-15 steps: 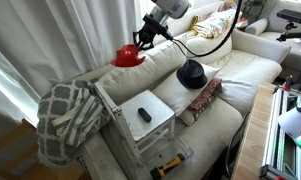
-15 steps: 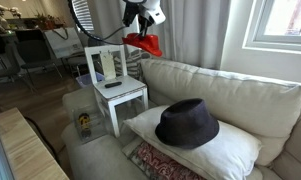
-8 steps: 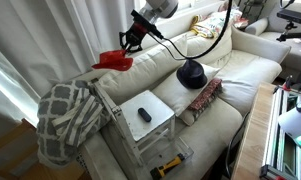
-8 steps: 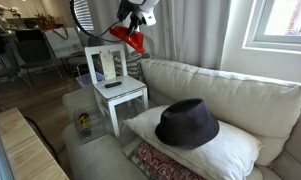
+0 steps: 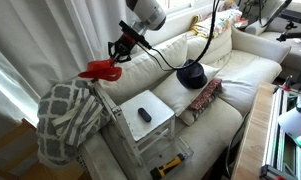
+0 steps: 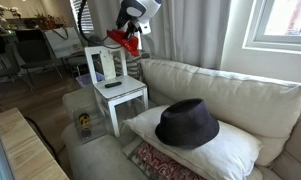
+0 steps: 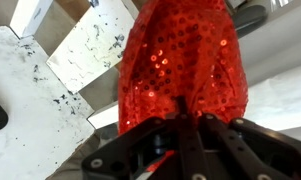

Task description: Hang the red and black hats on the backrest of the white chair

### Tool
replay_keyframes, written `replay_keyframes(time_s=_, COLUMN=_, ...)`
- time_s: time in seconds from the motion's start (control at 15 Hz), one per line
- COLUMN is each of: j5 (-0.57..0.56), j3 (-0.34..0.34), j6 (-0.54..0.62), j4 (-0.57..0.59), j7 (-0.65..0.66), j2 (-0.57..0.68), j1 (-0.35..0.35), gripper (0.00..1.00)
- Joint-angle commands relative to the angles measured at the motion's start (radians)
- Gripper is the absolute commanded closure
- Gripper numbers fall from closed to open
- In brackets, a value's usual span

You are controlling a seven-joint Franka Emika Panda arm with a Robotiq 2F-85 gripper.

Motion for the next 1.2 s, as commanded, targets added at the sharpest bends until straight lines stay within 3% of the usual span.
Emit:
replay_keyframes(time_s=0.0, j5=-0.009, j3=-0.023, j6=-0.084, j4=0.116, j7=0.041, j2=0.086, j1=0.031, gripper=0.99)
replay_keyframes(time_s=0.53, j5=-0.083, j3=-0.054, j6=-0.189, j4=0.185, j7=0.068, j2=0.152, j1=0.069, gripper=0.99)
replay_keyframes(time_s=0.6, j5=-0.095, j3=-0.057, j6=-0.203, j4=0.190, j7=0.070, j2=0.155, j1=0.072, gripper=0.93)
replay_keyframes(time_s=0.67, j5=-0.106, j3=-0.058, j6=-0.209, j4=0.193, j7=0.070, j2=0.157, j1=0.074, gripper=0.70)
replay_keyframes(time_s=0.8, j5=-0.122, j3=-0.059, j6=-0.217, j4=0.197, j7=0.067, j2=0.155, j1=0.073, gripper=0.67)
replay_keyframes(time_s=1.13, j5=-0.157, j3=-0.064, j6=-0.186, j4=0.193, j7=0.044, j2=0.137, j1=0.073, gripper=0.30)
